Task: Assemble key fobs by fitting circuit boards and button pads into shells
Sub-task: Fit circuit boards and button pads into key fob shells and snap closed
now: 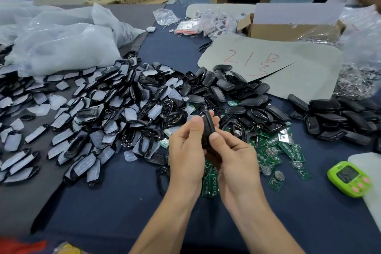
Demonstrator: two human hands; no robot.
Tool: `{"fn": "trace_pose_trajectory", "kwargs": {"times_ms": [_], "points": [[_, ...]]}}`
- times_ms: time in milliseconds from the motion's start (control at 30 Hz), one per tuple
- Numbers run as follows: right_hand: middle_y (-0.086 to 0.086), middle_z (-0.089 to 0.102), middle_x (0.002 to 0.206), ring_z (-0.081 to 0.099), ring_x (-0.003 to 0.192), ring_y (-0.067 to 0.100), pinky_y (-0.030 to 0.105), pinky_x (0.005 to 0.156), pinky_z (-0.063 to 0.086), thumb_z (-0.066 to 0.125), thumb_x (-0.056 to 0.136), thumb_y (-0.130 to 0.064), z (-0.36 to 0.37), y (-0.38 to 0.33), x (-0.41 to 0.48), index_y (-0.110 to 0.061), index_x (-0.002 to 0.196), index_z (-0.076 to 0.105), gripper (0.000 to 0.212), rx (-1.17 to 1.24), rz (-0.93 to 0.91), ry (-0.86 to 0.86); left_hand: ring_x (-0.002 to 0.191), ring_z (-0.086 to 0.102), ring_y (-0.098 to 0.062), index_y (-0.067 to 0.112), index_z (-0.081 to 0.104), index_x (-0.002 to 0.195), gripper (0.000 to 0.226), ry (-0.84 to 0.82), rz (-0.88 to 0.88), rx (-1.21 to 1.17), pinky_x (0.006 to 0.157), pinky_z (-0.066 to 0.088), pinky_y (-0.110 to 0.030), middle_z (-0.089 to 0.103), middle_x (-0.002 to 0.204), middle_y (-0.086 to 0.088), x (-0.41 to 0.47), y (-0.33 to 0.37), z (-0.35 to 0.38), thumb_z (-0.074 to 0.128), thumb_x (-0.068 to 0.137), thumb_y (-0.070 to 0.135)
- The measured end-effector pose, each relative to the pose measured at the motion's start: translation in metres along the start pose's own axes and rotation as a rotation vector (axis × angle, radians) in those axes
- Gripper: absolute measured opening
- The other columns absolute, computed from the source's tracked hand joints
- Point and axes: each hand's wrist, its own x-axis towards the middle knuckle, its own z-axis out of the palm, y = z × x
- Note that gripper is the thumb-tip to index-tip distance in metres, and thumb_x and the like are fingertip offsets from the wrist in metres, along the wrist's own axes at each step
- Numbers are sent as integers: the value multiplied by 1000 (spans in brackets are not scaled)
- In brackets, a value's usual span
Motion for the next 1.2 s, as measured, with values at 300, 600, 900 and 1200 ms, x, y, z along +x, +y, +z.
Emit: {"fn": "trace_pose_trajectory", "kwargs": {"times_ms": [300, 600, 900, 1200], "points": [[10, 80, 86, 74, 75, 14, 21, 66, 58, 63, 94, 8, -5, 3, 1, -19, 87, 85, 35, -211, -95, -98, 76, 77, -21, 20, 83, 83, 43, 52, 7, 60, 56, 54, -22, 81, 87, -10, 5, 3, -3, 51, 108, 32], [14, 76, 80, 68, 62, 18, 26, 60, 58, 63, 97, 2, -15, -11, 10, -8, 85, 83, 25, -214, 26, -147, 105, 71, -41, 19, 83, 105, 72, -129, -183, 6, 82, 49, -49, 79, 113, -11, 11, -6, -17, 34, 89, 70], [16, 71, 71, 59, 59, 24, 28, 53, 49, 59, 100, -2, -31, -8, 22, 3, 86, 73, 20, -438, 145, -172, 43, 50, -23, -3, 74, 86, 44, -184, -148, 217, 42, 43, -29, 56, 53, -7, 21, -25, -20, 58, 98, 35], [16, 75, 81, 62, 64, 22, 24, 53, 49, 62, 98, -9, -66, -35, 48, 2, 97, 74, 17, -533, 214, -186, 86, 77, -17, 17, 82, 89, 42, -171, -137, 297, 82, 62, -34, 80, 87, -7, 26, -49, -18, 50, 109, 36]]}}
